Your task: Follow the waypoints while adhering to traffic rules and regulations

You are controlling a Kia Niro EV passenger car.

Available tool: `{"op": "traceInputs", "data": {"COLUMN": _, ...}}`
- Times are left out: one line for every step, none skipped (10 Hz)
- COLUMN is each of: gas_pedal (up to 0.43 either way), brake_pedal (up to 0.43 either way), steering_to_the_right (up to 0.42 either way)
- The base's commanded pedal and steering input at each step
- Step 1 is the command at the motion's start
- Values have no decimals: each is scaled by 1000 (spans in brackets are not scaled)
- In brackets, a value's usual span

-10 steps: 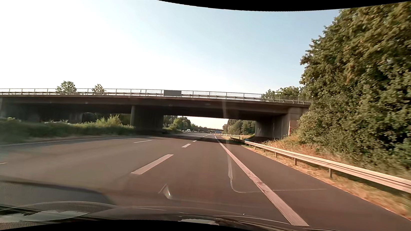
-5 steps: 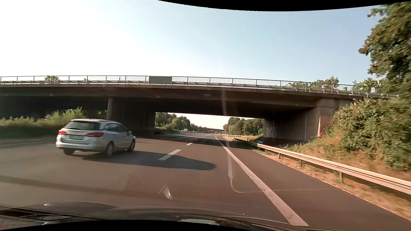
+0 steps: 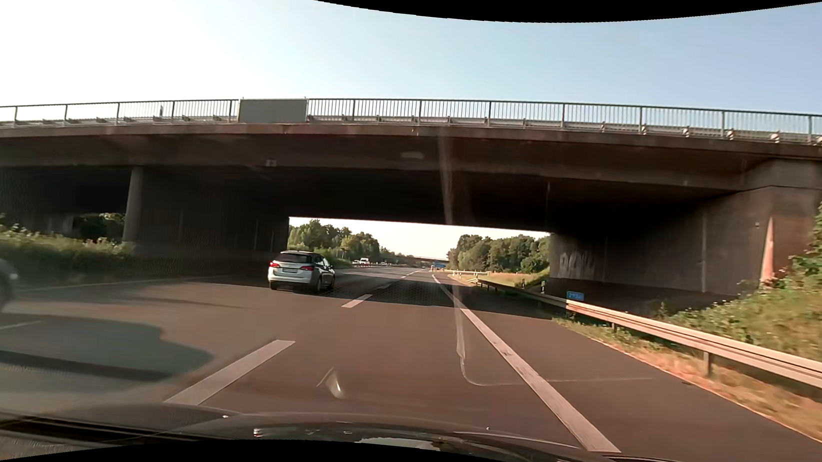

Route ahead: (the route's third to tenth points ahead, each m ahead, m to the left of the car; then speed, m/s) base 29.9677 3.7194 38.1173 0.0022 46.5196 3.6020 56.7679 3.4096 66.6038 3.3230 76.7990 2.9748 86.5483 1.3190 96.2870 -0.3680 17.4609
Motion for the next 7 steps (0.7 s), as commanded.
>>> {"op": "traceInputs", "data": {"gas_pedal": 169, "brake_pedal": 0, "steering_to_the_right": -2}}
{"op": "traceInputs", "data": {"gas_pedal": 169, "brake_pedal": 0, "steering_to_the_right": -2}}
{"op": "traceInputs", "data": {"gas_pedal": 169, "brake_pedal": 0, "steering_to_the_right": -2}}
{"op": "traceInputs", "data": {"gas_pedal": 169, "brake_pedal": 0, "steering_to_the_right": -2}}
{"op": "traceInputs", "data": {"gas_pedal": 169, "brake_pedal": 0, "steering_to_the_right": -2}}
{"op": "traceInputs", "data": {"gas_pedal": 157, "brake_pedal": 0, "steering_to_the_right": -2}}
{"op": "traceInputs", "data": {"gas_pedal": 150, "brake_pedal": 0, "steering_to_the_right": -2}}
